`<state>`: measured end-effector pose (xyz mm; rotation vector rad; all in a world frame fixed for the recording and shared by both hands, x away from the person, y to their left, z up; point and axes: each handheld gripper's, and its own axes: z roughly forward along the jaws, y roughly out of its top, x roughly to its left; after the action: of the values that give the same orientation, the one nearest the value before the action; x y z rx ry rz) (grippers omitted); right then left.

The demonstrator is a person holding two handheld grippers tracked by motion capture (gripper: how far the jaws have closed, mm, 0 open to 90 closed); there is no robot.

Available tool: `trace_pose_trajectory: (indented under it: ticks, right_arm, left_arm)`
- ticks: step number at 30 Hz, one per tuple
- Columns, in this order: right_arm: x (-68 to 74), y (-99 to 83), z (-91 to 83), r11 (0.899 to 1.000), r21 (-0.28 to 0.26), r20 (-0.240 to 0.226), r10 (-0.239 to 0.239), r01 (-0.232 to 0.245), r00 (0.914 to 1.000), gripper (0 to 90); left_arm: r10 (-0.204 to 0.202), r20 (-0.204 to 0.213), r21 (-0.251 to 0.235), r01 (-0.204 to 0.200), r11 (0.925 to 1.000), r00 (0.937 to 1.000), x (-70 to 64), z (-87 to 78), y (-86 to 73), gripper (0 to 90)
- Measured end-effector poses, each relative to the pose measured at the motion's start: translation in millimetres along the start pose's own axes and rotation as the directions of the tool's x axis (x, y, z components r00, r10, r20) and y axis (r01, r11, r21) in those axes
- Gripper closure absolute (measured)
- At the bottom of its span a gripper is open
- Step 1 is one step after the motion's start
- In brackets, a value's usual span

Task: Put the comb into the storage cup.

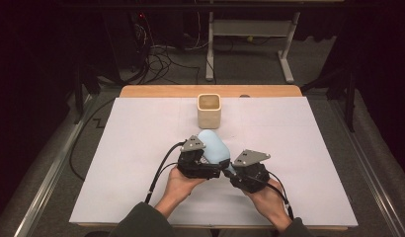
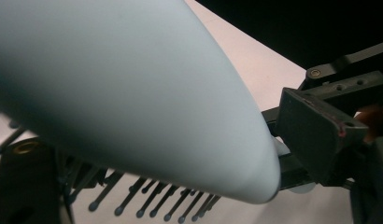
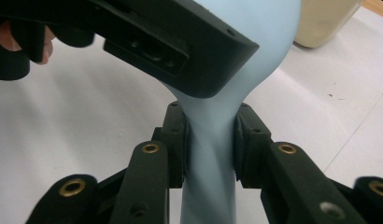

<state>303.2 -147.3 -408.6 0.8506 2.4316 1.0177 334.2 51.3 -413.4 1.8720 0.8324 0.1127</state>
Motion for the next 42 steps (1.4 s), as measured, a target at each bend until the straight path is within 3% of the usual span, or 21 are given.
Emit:
trace_pose_trajectory:
  ticks: [4, 6, 9, 14, 28, 42]
  right_arm:
    - [-0.5, 1.1, -0.5, 1.0, -0.007, 0.001, 0.007, -0.007, 1.0, 70.6]
    - [-0.1, 1.9, 0.0, 1.0, -0.007, 0.002, 0.001, -0.001, 1.0, 70.7]
    - [2.3, 2.3, 1.7, 1.0, -0.002, -0.005, -0.009, 0.009, 0.9999, 70.6]
    - [5.3, 5.0, 4.2, 1.0, 0.008, -0.007, -0.022, 0.022, 0.9997, 70.6]
    - [9.0, 15.8, 9.0, 0.999, 0.002, -0.015, -0.036, 0.036, 0.9992, 70.6]
    - [10.1, 25.1, 12.6, 0.999, -0.018, -0.064, -0.031, 0.03, 0.9974, 70.2]
  left_arm:
    - [0.004, 0.007, 0.031, -0.004, 0.9995, 1.0, -3.1, 1.7, -0.3, 24.3]
    - [0.01, -0.003, 0.022, -0.01, 0.9997, 0.9999, -3.6, 0.7, 0.6, 24.4]
    - [-0.014, 0.001, 0.002, 0.014, 0.9999, 0.9999, -2.4, -4.7, 3.4, 29.7]
    - [-0.002, -0.013, 0.0, 0.002, 1.0, 0.9999, -4.7, -7.0, 3.7, 33.7]
    - [-0.05, 0.02, 0.005, 0.05, 0.9987, 0.9985, -0.4, -18.2, 7.4, 43.4]
    - [-0.093, 0.055, 0.015, 0.092, 0.9956, 0.9942, 3.6, -30.8, 10.9, 52.1]
